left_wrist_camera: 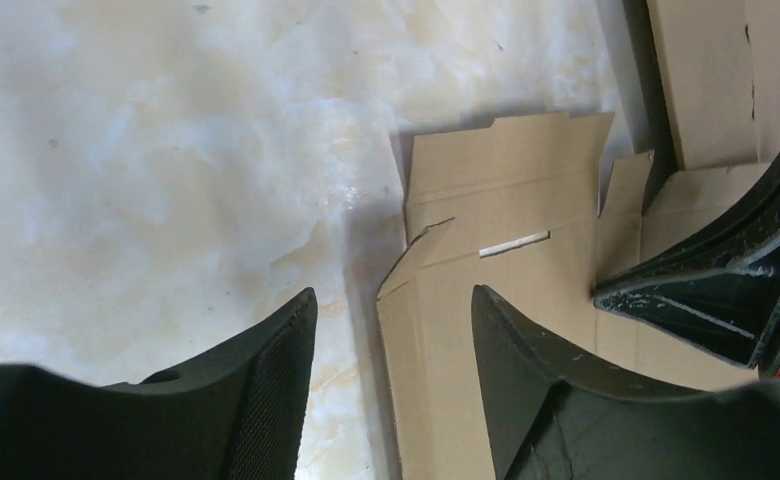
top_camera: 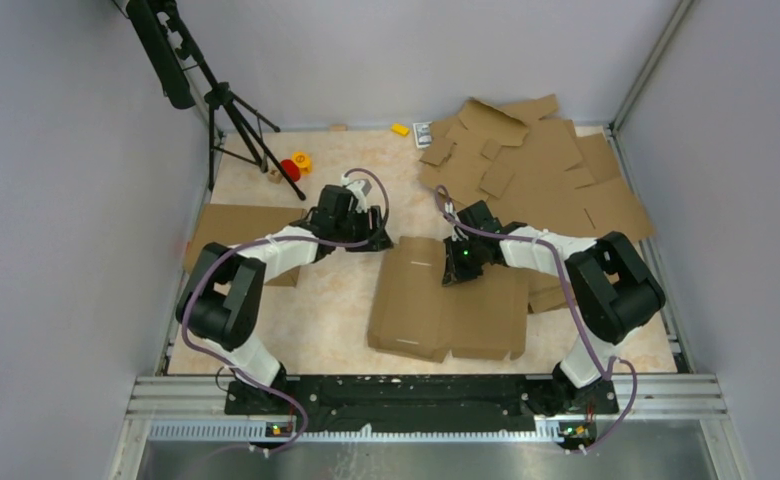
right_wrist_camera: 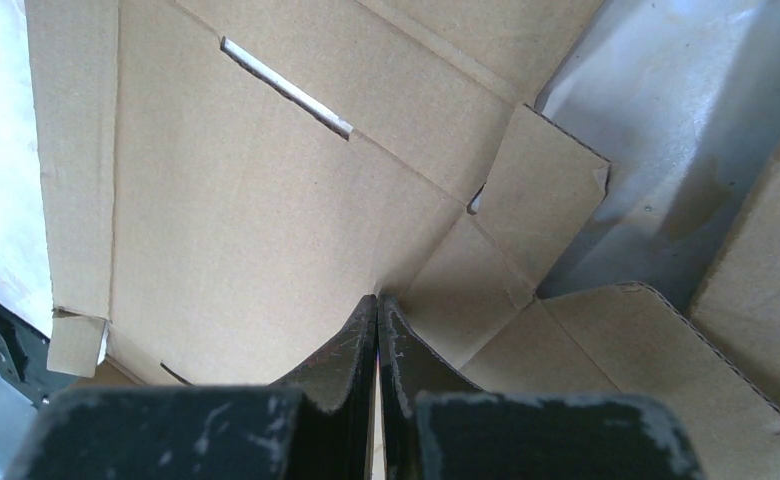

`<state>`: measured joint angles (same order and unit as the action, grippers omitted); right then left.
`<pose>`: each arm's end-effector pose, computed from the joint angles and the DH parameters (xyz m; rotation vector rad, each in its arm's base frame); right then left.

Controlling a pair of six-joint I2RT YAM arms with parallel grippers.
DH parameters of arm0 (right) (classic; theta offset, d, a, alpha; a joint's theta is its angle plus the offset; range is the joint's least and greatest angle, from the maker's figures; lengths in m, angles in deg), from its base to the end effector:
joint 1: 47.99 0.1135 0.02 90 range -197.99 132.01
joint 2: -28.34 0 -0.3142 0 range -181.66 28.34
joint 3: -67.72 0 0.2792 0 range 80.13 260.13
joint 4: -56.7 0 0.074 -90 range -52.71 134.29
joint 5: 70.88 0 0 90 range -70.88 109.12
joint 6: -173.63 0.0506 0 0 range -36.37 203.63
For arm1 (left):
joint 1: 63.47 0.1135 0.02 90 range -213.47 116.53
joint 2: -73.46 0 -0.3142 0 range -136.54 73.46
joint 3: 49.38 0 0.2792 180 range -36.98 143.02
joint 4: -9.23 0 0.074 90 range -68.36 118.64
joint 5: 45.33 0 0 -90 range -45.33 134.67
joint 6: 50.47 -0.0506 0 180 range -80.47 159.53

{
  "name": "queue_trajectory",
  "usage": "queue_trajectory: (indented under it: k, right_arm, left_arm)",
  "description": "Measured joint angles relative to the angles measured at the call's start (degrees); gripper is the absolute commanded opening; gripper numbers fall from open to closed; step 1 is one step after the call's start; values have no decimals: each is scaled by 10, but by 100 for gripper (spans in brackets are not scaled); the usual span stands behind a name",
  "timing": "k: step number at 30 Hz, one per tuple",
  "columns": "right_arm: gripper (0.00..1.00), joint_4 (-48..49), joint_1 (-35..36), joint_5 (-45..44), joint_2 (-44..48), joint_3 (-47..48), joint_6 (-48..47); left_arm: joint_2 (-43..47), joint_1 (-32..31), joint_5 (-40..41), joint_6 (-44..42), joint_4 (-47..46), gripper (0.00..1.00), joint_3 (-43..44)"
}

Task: Fold the paper box
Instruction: Fold the paper box at the center of the board.

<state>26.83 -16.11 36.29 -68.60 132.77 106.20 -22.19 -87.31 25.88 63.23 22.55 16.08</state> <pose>0.2918 0.1991 0.1701 -0.3282 2.7400 0.6875 0.3416 -0.1688 0.2018 0.1743 2.4110 -0.7826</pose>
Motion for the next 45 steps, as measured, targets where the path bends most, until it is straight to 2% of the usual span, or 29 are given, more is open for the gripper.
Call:
queue_trajectory:
  k: [5, 11, 19, 27, 32, 45]
  right_arm:
    - [0, -1, 0, -2, 1, 0, 0]
    - [0, -2, 0, -2, 2, 0, 0]
    - [0, -2, 0, -4, 3, 0, 0]
    - [0, -2, 0, -5, 3, 0, 1]
    - [0, -3, 0, -6, 3, 0, 2]
    - [0, -10, 0, -9, 4, 0, 7]
  left_arm:
    - [7, 21, 6, 34, -6, 67, -11]
    - [-37, 44, -6, 68, 4, 66, 2]
    - [-58, 42, -9, 78, 29, 52, 26]
    - [-84, 17, -2, 68, 67, 45, 67]
    - [-84, -2, -5, 54, 82, 31, 69]
    - [-84, -14, -18, 38, 99, 38, 70]
